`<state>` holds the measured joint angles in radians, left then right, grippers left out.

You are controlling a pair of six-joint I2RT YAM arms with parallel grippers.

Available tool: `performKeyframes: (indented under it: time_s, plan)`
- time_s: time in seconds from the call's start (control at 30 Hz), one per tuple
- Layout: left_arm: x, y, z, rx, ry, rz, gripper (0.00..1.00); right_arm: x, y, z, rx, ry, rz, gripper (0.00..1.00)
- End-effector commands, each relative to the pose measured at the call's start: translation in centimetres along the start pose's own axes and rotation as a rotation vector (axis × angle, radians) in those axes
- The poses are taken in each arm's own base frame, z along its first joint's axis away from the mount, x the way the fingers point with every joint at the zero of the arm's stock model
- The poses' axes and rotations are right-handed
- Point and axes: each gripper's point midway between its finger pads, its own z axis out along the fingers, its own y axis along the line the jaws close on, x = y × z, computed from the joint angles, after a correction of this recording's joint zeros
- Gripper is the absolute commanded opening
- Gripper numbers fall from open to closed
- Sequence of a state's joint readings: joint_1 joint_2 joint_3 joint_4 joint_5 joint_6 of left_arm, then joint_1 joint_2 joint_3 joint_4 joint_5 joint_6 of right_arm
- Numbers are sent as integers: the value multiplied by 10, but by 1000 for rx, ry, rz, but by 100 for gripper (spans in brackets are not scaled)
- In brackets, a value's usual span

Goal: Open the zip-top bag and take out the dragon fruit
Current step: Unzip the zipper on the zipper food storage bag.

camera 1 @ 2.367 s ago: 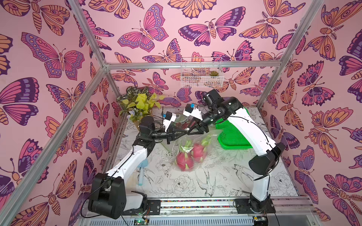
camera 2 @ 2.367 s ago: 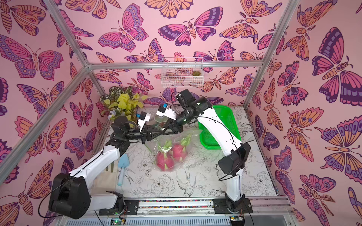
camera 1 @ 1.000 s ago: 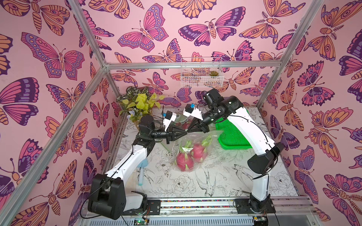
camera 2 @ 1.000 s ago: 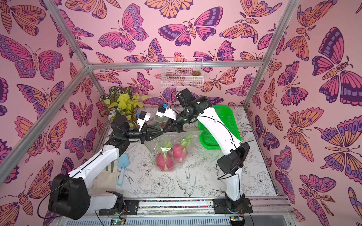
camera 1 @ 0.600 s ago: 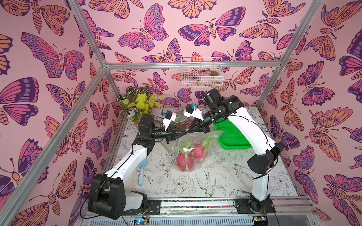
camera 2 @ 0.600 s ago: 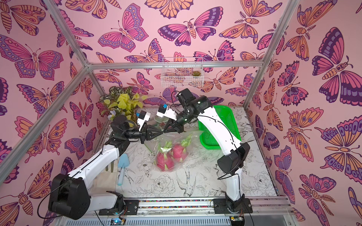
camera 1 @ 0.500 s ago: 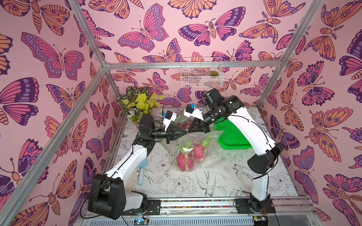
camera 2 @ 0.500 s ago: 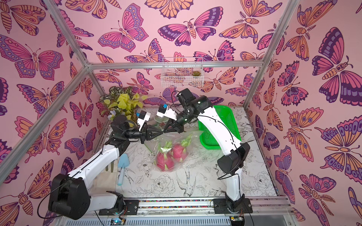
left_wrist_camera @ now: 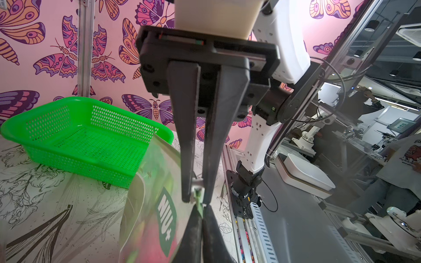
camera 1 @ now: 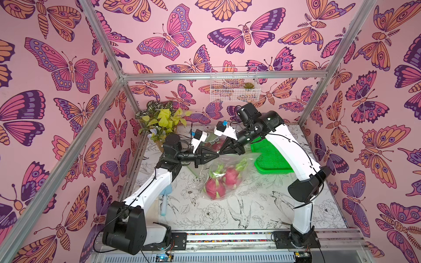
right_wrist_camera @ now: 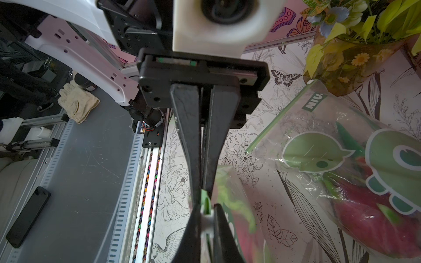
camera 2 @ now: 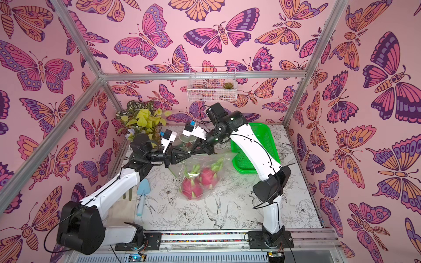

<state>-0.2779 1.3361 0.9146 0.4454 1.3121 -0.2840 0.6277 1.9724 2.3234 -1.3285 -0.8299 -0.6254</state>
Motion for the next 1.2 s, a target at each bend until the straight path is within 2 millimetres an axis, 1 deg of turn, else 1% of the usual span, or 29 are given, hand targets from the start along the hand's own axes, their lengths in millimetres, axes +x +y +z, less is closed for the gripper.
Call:
performKeyframes:
  time_s: [0.0, 0.17, 0.53, 0.73, 0.77, 0.87, 1.17]
  plan:
    - [-9, -5, 3, 24, -4, 51, 0, -3, 3, 1, -18, -9, 4, 0]
    - [-11, -5, 3, 6, -9, 61, 0, -1, 5, 0, -18, 1, 4, 0]
    - [-23, -14, -4, -16, -28, 100, 0, 20, -3, -6, 1, 52, 29, 0]
    - [-23, -12, -7, -27, -31, 92, 0, 29, -4, -11, 33, 65, 16, 0]
    - [-31, -22, -10, -27, -41, 126, 0, 31, -5, -10, 35, 73, 13, 0]
    - [-32, -24, -14, -36, -45, 132, 0, 37, -7, -11, 46, 97, 16, 0]
    - [-36, -25, -22, -57, -53, 142, 0, 42, -8, -21, 78, 101, 11, 0]
